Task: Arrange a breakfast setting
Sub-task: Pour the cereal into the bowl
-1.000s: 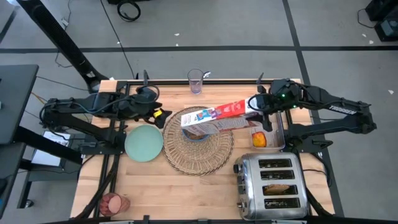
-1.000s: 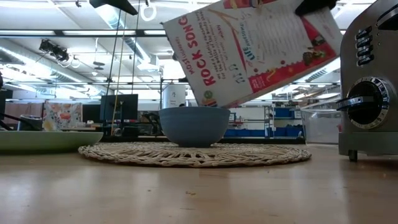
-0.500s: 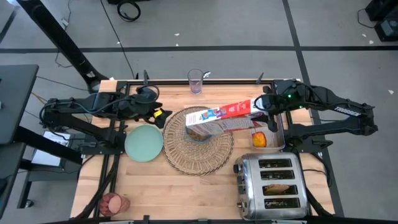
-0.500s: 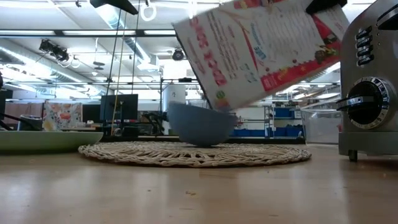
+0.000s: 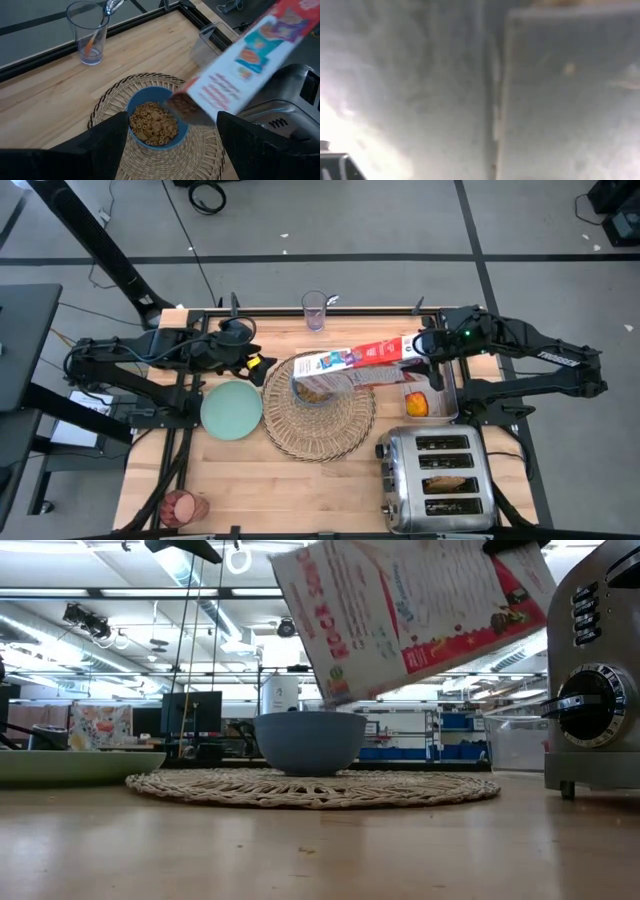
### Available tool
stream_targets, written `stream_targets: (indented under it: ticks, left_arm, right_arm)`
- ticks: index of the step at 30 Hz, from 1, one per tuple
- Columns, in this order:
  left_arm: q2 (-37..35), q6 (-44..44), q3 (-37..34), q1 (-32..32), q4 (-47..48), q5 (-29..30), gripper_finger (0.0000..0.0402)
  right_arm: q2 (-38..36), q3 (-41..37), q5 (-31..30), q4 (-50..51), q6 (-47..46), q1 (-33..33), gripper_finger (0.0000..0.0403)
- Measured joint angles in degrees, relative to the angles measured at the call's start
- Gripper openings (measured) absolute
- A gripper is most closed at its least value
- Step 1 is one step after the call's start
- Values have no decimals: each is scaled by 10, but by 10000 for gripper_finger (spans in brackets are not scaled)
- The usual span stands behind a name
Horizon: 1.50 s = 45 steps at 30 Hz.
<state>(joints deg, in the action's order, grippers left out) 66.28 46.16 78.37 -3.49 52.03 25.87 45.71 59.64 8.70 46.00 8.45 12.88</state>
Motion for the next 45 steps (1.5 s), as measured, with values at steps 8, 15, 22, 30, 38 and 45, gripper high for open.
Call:
stream_targets:
  ticks: [8,15,22,30,38,45]
  left_arm:
    - [0,0,0,0,-4,0,311]
    - [0,0,0,0,-5,0,311]
    - [0,-3,0,0,-16,0,311]
    - [0,-18,0,0,-34,0,311]
    - [-7,-38,0,-3,-65,1,311]
    - [-11,-63,0,-3,-105,1,311]
  right_arm:
    - [5,0,-10,4,3,0,236]
    - [5,0,-18,3,4,0,236]
    - [7,0,-24,-7,8,0,236]
    - [46,0,-49,-34,30,0,236]
    - [79,0,-57,-62,38,1,236]
    - [96,0,-34,-89,33,0,236]
